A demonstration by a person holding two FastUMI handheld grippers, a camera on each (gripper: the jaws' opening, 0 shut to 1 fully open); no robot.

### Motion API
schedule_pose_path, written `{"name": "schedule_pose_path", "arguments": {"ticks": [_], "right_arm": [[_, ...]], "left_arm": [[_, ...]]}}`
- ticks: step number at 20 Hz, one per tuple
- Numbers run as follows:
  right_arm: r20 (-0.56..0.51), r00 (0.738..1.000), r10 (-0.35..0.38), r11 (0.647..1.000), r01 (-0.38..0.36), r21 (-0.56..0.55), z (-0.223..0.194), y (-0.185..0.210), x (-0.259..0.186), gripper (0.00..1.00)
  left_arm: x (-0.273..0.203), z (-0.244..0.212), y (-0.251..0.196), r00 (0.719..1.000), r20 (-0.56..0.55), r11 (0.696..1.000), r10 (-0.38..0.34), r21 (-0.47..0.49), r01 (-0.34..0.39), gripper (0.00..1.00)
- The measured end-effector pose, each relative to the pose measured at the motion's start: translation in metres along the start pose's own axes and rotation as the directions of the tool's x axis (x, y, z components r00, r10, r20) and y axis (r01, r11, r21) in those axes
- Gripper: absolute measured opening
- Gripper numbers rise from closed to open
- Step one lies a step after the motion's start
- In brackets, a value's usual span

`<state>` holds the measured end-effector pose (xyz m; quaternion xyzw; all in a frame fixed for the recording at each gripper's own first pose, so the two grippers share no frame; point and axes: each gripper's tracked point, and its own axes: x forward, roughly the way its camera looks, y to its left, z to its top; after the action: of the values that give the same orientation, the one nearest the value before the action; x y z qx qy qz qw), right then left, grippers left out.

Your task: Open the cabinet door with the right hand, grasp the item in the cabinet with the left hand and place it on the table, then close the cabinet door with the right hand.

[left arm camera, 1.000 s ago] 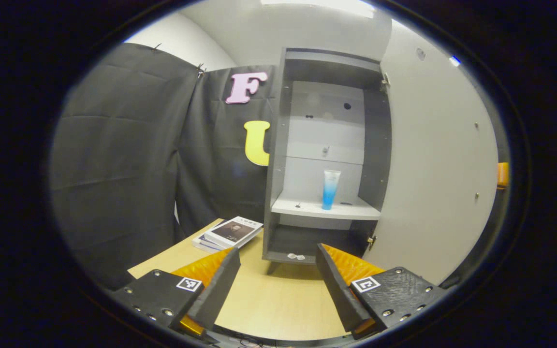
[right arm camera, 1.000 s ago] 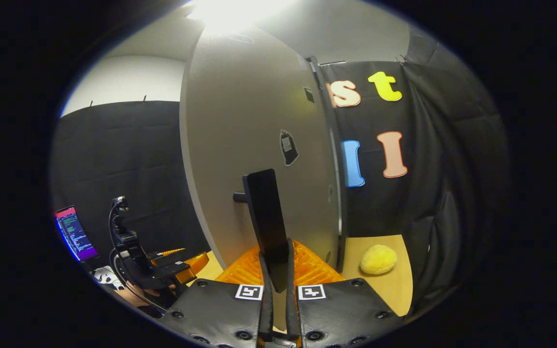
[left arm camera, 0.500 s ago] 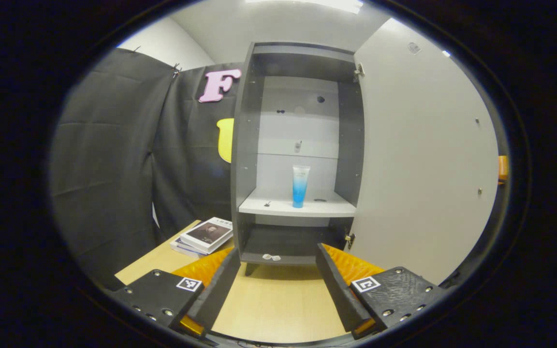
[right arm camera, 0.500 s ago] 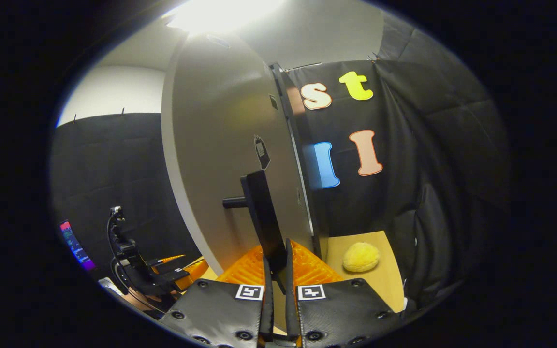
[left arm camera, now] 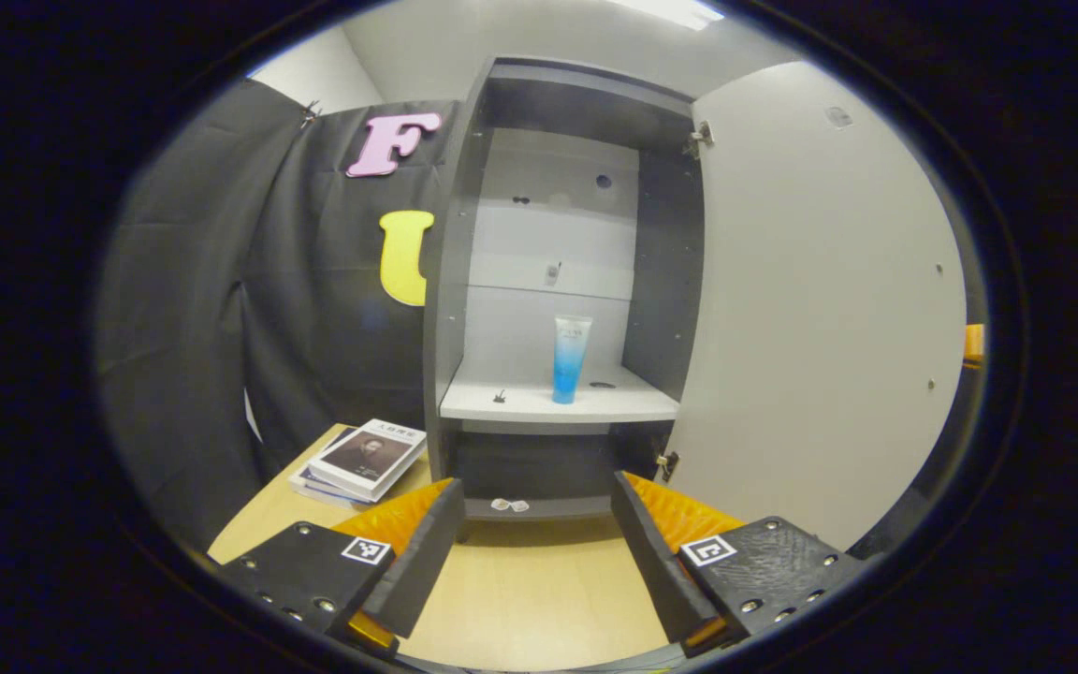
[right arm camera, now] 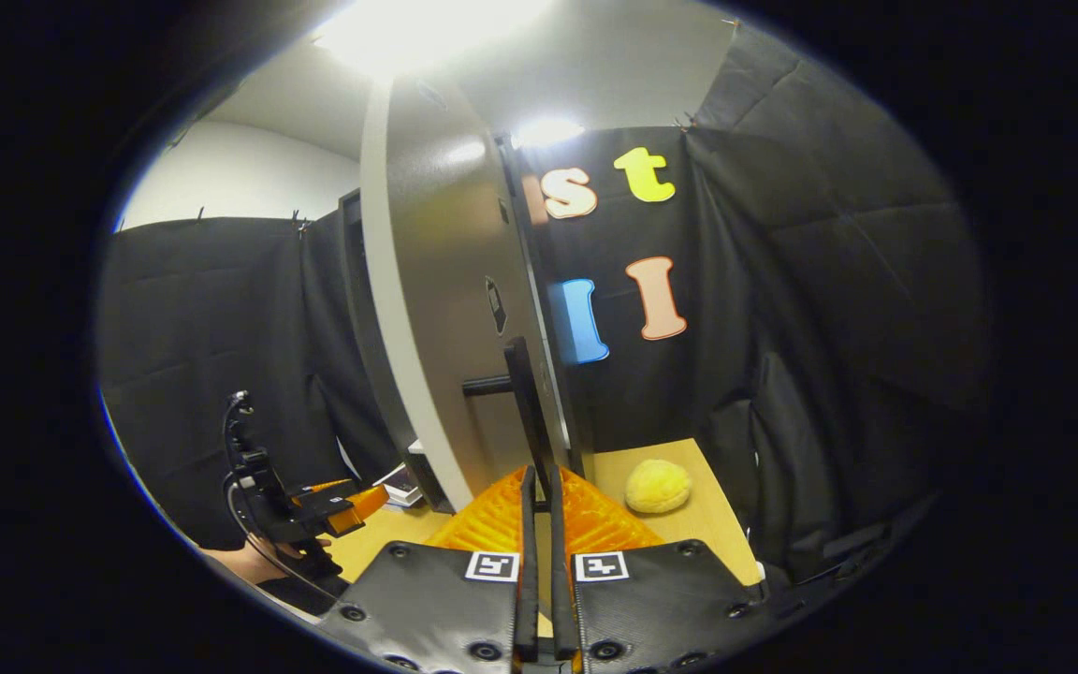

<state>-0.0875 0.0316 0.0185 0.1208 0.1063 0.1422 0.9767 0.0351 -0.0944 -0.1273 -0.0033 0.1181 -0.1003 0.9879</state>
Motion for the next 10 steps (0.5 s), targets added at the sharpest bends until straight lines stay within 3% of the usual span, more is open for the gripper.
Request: {"name": "schedule_pose_path", "arguments": {"ticks": [2,3,6,8,9,10], "right_arm": [[0.026,0.994,-0.102,0.995,0.101,0.017,0.006,-0.007,-0.024,0.0],[0.046,0.987,-0.154,0.988,0.153,0.025,0.012,-0.011,-0.034,0.05],[0.101,0.943,-0.318,0.948,0.317,0.028,0.023,-0.029,-0.048,0.02],[0.115,0.917,-0.381,0.923,0.385,-0.013,0.026,-0.034,-0.052,0.0],[0.123,0.907,-0.402,0.912,0.408,-0.03,0.028,-0.036,-0.053,0.05],[0.131,0.901,-0.413,0.906,0.422,-0.043,0.029,-0.035,-0.053,0.0]], "left_arm": [[0.012,0.005,0.014,0.999,0.006,0.999,-0.05,0.022,0.05,0.94],[0.016,0.008,0.022,0.998,0.006,0.997,-0.069,0.036,0.069,0.94],[0.024,0.015,0.038,0.99,0.026,0.989,-0.138,0.048,0.137,0.96],[0.025,0.022,0.049,0.984,0.042,0.984,-0.174,0.051,0.172,0.94],[0.026,0.027,0.054,0.981,0.048,0.981,-0.19,0.049,0.187,0.95],[0.029,0.03,0.055,0.977,0.045,0.977,-0.208,0.046,0.206,0.96]]}}
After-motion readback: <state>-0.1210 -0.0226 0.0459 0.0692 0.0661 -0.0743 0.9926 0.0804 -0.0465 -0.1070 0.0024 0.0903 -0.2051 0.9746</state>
